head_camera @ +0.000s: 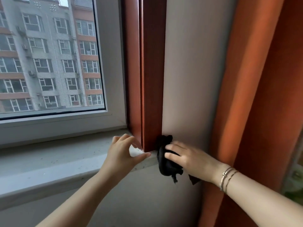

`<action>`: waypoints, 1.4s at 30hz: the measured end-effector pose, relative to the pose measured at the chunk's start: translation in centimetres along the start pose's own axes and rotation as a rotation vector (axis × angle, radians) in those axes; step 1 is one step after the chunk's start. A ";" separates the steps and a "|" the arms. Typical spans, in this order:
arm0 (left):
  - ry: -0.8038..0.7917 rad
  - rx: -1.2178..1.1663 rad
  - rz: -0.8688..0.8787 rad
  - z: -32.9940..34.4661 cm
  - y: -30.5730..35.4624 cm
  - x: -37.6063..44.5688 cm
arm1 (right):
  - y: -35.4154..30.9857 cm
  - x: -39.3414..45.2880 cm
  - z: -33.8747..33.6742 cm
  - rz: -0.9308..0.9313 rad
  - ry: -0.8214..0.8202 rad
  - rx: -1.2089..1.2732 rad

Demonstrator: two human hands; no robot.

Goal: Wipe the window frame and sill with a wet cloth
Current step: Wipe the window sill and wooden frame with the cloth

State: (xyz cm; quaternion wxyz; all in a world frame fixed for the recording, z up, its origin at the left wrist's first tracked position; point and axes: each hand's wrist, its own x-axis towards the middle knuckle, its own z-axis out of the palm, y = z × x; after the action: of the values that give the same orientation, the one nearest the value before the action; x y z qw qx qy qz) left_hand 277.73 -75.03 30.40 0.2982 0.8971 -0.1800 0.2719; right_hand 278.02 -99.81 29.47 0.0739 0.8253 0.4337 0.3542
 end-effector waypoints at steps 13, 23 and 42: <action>0.025 0.047 0.055 0.9 -1.2 0.6 | -1.5 0.3 1.9 0.279 0.109 -0.026; 0.018 -0.005 0.026 1.2 -0.8 0.5 | -5.4 1.8 2.6 0.646 0.036 -0.159; -0.008 -0.281 -0.147 -0.7 -0.4 0.7 | -11.9 2.0 5.4 1.147 0.127 0.272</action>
State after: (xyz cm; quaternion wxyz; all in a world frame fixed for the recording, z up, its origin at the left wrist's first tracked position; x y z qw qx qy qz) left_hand 278.19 -74.38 31.10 0.4391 0.8584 -0.1513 0.2177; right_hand 274.33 -89.97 21.41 -0.2620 0.9071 -0.0364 0.3274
